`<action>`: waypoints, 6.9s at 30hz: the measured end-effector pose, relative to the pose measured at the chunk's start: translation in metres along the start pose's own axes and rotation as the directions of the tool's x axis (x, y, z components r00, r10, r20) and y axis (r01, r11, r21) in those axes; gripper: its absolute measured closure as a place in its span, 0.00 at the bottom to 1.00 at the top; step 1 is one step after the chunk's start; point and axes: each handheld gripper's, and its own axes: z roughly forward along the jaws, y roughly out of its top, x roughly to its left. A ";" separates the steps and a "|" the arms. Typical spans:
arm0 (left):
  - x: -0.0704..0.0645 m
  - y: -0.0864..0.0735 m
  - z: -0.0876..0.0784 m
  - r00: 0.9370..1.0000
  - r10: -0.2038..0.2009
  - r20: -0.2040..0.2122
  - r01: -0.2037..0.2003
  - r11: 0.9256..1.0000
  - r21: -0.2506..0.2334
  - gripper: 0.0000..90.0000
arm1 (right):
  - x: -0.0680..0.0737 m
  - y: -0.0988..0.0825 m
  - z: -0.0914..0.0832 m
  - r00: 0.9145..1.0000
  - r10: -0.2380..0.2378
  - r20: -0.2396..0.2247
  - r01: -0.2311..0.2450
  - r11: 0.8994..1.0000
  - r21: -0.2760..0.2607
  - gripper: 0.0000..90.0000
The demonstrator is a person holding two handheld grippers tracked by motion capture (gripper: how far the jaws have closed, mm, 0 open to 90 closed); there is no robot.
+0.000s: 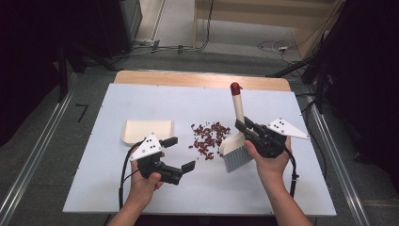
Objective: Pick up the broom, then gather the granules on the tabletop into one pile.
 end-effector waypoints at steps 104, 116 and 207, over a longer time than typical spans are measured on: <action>0.019 -0.011 -0.010 0.876 0.093 0.472 -0.268 0.909 0.318 0.75 | 0.052 -0.034 0.034 0.620 -0.023 -0.785 0.492 0.790 0.366 0.73; 0.044 -0.015 -0.027 0.983 0.061 0.174 -0.096 0.975 0.199 0.31 | 0.018 -0.019 0.028 0.793 -0.055 -0.606 0.342 0.864 0.370 0.73; 0.076 -0.034 -0.079 0.982 -0.015 -0.189 0.018 1.000 0.013 0.00 | 0.017 -0.013 0.055 0.979 -0.203 0.028 0.182 0.923 0.339 0.73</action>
